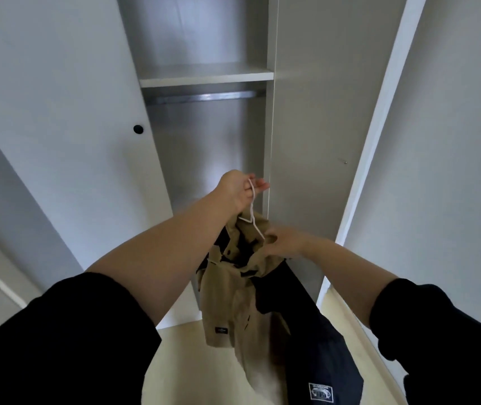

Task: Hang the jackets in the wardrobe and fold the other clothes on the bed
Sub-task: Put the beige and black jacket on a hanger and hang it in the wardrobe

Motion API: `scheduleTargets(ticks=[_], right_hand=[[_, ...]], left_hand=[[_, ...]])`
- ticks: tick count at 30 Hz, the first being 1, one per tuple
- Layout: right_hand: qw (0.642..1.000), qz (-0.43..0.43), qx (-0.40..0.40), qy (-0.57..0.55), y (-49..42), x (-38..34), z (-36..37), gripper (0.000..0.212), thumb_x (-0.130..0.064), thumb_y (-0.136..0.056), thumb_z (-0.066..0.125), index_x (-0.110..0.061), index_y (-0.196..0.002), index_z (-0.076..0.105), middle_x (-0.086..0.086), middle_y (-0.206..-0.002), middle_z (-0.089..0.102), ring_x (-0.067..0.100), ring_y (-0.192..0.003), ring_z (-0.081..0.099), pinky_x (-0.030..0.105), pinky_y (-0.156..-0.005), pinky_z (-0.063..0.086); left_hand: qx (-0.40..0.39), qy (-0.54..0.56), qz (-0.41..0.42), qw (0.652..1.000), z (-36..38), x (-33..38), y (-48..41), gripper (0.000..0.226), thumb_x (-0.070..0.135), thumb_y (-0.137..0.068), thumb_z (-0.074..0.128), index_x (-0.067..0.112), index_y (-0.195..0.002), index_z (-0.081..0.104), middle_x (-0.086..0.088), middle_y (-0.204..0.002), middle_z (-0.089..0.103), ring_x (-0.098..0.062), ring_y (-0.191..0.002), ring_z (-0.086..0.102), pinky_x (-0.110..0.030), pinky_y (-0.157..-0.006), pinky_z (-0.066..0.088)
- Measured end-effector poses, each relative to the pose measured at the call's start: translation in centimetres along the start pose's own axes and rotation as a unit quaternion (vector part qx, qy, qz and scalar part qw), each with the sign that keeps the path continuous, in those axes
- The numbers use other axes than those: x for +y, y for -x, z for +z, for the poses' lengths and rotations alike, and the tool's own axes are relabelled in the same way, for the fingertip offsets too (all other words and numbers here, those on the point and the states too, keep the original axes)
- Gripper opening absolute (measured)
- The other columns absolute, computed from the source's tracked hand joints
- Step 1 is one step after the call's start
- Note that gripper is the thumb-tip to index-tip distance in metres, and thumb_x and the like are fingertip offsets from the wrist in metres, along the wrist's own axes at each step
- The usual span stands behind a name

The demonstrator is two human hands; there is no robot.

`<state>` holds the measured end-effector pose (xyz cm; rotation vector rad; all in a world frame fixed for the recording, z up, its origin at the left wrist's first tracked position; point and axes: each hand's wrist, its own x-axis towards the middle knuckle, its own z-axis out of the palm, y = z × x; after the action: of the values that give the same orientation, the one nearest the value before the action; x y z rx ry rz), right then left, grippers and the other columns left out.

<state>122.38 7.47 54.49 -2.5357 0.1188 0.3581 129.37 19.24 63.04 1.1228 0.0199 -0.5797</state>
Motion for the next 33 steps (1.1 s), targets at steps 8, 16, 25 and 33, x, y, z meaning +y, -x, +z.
scheduleTargets(ticks=[8,16,25,33], right_hand=[[0.980,0.061,0.175,-0.073,-9.8,-1.9,1.1,0.026,-0.017,-0.092,0.056,-0.023,-0.067,0.053,-0.006,-0.070,0.052,0.004,-0.064,0.046,0.016,-0.052,0.031],[0.925,0.170,0.250,-0.227,-19.4,-6.0,-2.1,0.014,-0.004,-0.091,0.052,0.003,-0.091,0.063,0.012,-0.083,0.057,0.025,-0.077,0.054,0.026,-0.062,0.041],[0.935,0.182,0.245,-0.182,-26.1,-9.7,-3.0,0.022,-0.008,-0.093,0.052,-0.009,-0.072,0.056,0.002,-0.068,0.051,0.010,-0.057,0.047,0.017,-0.042,0.028],[0.922,0.166,0.256,-0.236,-25.6,-10.1,-2.9,0.018,-0.004,-0.089,0.052,0.007,-0.096,0.064,0.015,-0.088,0.059,0.028,-0.083,0.057,0.034,-0.069,0.046]], left_hand=[[-0.077,0.001,0.033,0.996,-5.1,4.7,-5.3,0.021,0.009,-0.101,0.029,0.007,-0.095,0.048,-0.018,-0.108,0.063,-0.033,-0.114,0.058,-0.035,-0.104,0.037],[0.070,-0.633,0.172,0.751,-14.4,10.3,-16.8,0.032,0.008,-0.092,0.049,0.011,-0.124,0.057,-0.008,-0.133,0.052,-0.022,-0.112,0.053,-0.024,-0.089,0.040],[0.027,-0.993,0.065,0.092,-21.3,12.6,-23.7,0.039,0.021,-0.099,0.028,0.018,-0.131,0.050,-0.002,-0.136,0.049,-0.023,-0.130,0.037,-0.041,-0.117,0.017],[0.000,-0.997,0.032,0.064,-22.6,11.5,-21.4,0.019,0.007,-0.095,0.048,0.014,-0.110,0.059,-0.003,-0.110,0.057,-0.024,-0.116,0.048,-0.033,-0.101,0.031]])
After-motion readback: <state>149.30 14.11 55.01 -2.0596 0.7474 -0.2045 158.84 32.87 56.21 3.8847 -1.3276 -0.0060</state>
